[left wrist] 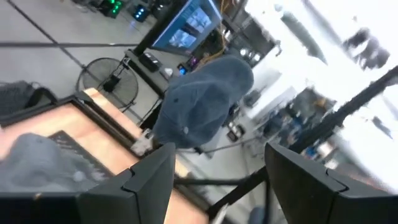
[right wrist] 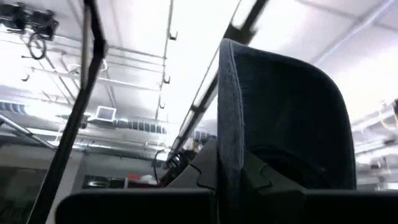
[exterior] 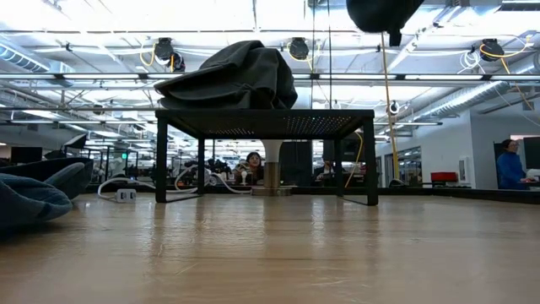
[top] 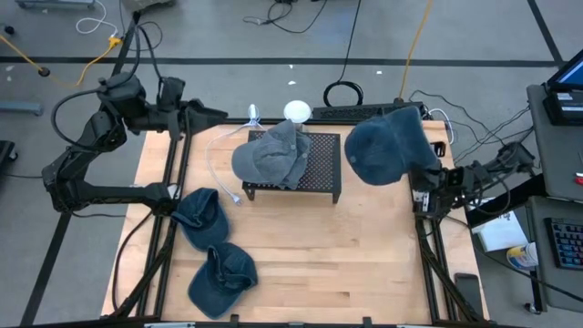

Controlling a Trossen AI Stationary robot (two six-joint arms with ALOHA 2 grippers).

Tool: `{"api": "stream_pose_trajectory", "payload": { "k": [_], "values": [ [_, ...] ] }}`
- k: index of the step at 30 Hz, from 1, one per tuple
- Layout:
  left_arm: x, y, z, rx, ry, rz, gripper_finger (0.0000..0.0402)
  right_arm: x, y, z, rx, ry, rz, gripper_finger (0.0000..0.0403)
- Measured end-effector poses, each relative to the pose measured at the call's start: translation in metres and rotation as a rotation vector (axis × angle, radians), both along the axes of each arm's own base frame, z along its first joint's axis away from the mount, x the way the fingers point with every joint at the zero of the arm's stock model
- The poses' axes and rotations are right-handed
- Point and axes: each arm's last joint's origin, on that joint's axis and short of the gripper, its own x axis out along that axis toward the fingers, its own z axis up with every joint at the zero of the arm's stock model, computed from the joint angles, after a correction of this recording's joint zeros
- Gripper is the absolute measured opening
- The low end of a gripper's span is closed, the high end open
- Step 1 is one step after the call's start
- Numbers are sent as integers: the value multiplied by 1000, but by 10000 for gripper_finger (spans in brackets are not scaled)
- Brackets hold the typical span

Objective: Pick & Place hat
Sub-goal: Put the top right blue cap on the shelf

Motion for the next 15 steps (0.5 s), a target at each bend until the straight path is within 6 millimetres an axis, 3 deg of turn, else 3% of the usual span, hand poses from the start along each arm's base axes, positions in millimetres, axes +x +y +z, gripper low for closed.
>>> {"api": "stream_pose_trajectory", "payload": {
  "k": [8,15],
  "values": [
    [7,5,16,-36,-164,-6,253,14,-15,50,-45,-103,-87,4],
    [21,25,14,-62,-143,-47,253,60,-37,90,-109,-73,-69,4]
  ]
}}
